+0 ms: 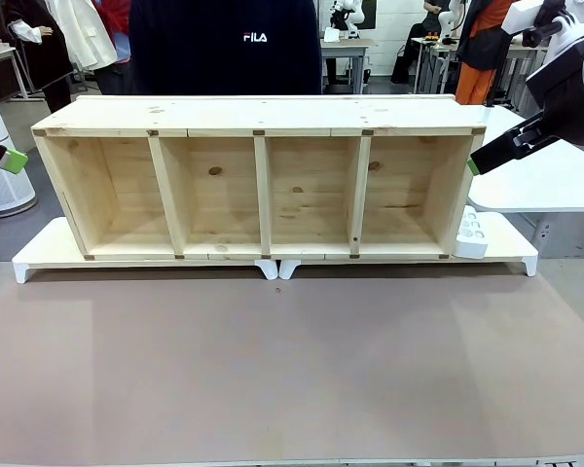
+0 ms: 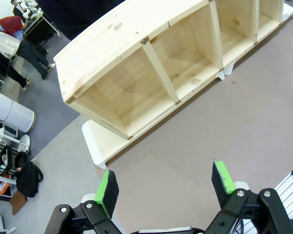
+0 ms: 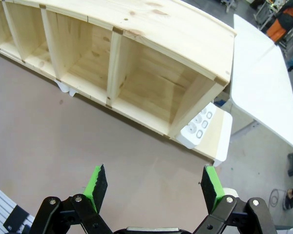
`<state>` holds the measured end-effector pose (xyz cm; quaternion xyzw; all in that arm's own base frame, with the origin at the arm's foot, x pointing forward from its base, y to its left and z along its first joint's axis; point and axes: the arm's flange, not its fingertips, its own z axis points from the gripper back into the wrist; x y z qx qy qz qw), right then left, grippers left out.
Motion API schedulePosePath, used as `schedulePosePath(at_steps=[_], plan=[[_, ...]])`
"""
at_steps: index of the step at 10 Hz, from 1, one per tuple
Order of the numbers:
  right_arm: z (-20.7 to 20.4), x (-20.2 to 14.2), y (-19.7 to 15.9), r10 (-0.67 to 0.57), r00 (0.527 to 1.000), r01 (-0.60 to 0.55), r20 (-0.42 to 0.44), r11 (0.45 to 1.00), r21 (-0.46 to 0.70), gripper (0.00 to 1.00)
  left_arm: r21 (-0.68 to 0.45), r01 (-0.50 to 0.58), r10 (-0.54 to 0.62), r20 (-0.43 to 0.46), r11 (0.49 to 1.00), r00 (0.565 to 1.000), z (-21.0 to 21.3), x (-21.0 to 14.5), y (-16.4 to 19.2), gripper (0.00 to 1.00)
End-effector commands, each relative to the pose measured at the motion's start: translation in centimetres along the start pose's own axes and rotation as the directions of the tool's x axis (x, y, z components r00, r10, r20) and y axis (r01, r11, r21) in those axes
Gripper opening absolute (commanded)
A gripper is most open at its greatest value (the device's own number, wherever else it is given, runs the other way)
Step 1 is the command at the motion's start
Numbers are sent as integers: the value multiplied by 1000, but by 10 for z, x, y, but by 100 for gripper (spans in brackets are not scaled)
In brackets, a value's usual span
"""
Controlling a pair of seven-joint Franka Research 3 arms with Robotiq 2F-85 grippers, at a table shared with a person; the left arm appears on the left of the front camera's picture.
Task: Perform cable management.
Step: When the cord part of the Power Cable appears at the lower middle area of the table and stops, grasp the cord part of the Power Cable.
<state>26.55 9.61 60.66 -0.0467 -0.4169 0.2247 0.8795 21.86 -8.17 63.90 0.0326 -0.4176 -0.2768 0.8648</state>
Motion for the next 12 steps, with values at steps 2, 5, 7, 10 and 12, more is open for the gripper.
schedulePosePath(at_steps=[2,5,7,10,12], plan=[[-3,0,0,0,1000,0,-4,1000,2,100,0,2,-2,11,1000,1000,-3,3,-1,100],[-3,0,0,0,1000,0,-4,1000,2,100,0,2,-2,11,1000,1000,-3,3,-1,100],[-3,0,0,0,1000,0,-4,1000,2,100,0,2,-2,11,1000,1000,-3,3,-1,100],[-3,0,0,0,1000,0,-4,1000,2,100,0,2,-2,11,1000,1000,-3,3,-1,100],[-3,0,0,0,1000,0,-4,1000,2,100,0,2,-2,11,1000,1000,-3,3,-1,100]])
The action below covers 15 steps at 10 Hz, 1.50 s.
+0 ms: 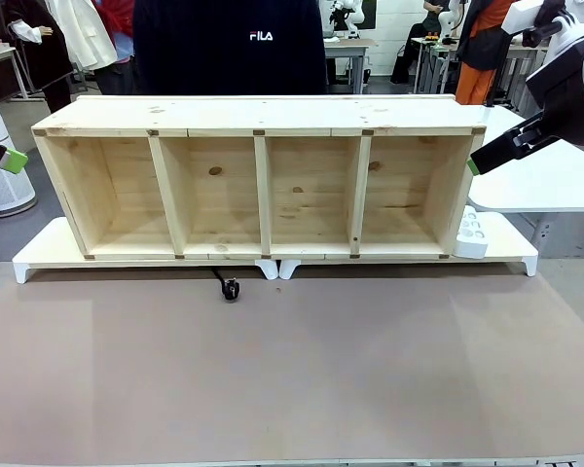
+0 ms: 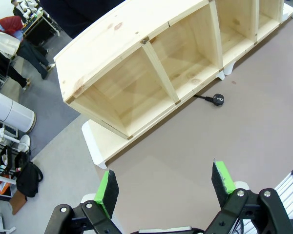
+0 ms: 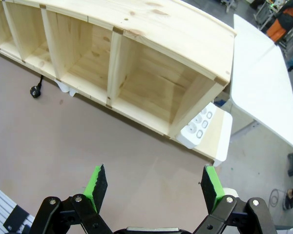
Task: Perform cable management.
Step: When the cord part of the Power Cable appears at the lower middle area of the table and stops, grasp the cord part of the Power Cable.
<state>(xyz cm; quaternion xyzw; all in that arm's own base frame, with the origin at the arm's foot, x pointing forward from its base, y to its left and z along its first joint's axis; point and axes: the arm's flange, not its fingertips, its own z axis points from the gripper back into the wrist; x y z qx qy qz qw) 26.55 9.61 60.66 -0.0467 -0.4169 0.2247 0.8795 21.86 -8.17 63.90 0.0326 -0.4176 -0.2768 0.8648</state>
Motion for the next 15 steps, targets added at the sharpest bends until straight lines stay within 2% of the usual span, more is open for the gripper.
schedulePosePath(at_steps=[1,15], plan=[[-3,0,0,0,1000,0,-4,1000,2,100,0,2,-2,11,1000,1000,-3,3,-1,100],[-3,0,0,0,1000,0,-4,1000,2,100,0,2,-2,11,1000,1000,-3,3,-1,100]])
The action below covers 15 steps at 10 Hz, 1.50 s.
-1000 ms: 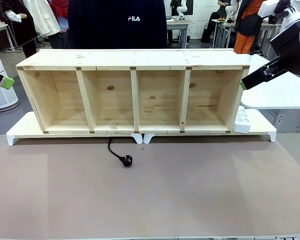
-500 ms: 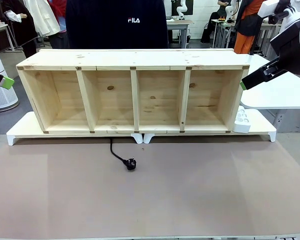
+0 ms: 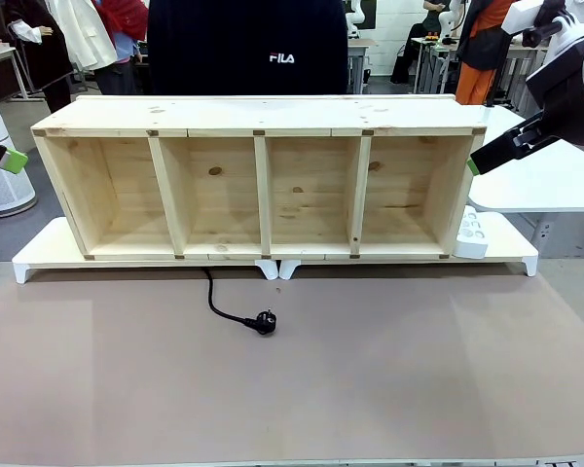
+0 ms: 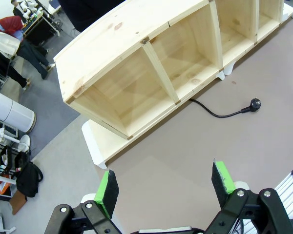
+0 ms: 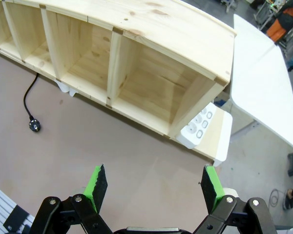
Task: Perform cable management.
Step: When the cord part of the Power Cable appears at the lower middle area of the table and stops, grasp the cord part of the Power Cable.
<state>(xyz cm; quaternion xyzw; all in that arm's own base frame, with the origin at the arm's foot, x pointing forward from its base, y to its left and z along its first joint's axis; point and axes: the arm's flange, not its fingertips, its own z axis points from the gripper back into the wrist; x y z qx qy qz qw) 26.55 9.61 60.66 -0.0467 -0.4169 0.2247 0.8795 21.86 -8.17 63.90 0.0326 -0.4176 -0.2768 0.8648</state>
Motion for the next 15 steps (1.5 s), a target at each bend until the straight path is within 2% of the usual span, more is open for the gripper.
schedulePosePath(at_steps=[1,15], plan=[[-3,0,0,0,1000,0,-4,1000,2,100,0,2,-2,10,1000,1000,-3,3,-1,100],[-3,0,0,0,1000,0,-4,1000,2,100,0,2,-2,10,1000,1000,-3,3,-1,100]])
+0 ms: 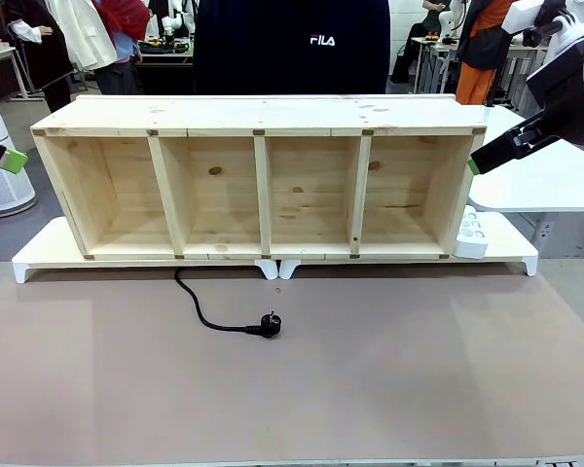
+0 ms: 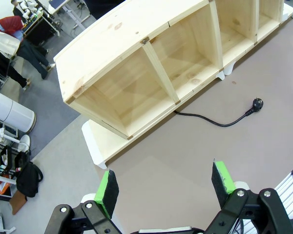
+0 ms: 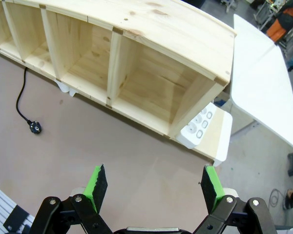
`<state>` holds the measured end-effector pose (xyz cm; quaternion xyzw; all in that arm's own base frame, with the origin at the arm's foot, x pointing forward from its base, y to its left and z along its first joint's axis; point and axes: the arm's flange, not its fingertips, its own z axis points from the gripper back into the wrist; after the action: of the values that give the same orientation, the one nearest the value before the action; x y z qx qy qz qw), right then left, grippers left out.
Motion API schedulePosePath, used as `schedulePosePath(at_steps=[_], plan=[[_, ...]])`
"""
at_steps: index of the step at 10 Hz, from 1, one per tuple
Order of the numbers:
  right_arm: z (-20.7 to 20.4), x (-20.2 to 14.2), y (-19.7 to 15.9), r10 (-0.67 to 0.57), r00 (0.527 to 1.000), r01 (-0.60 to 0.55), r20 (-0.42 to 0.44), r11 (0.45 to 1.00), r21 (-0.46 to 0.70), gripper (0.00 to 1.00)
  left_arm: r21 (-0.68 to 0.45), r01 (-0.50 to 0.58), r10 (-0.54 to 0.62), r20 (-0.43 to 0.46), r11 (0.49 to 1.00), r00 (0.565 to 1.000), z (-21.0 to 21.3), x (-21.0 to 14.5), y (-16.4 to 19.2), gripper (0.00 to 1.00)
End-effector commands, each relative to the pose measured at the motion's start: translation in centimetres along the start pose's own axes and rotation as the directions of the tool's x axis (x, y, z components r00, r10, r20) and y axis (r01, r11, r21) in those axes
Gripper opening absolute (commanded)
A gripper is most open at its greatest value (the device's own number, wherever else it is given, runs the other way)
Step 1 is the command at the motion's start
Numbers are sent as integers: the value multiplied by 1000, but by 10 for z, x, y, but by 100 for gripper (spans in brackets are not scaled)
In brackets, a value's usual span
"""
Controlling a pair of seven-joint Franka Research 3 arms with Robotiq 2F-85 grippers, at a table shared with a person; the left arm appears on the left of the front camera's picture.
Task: Perform cable management.
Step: When the cord part of the Power Cable appears at the lower middle area of the table and stops, grasp the cord part of the Power Cable.
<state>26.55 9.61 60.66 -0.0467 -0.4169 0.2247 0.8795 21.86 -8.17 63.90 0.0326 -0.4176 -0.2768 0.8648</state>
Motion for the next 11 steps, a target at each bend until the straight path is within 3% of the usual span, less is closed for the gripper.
schedulePosePath(at_steps=[1,9,11], plan=[[-3,0,0,0,1000,0,-4,1000,2,100,0,2,-2,10,1000,1000,-3,3,-1,100],[0,0,0,0,1000,0,0,1000,0,100,0,2,-2,10,1000,1000,-3,3,-1,100],[-5,26,31,98,995,-97,-10,994,58,100,0,2,-2,10,1000,1000,-3,3,-1,100]])
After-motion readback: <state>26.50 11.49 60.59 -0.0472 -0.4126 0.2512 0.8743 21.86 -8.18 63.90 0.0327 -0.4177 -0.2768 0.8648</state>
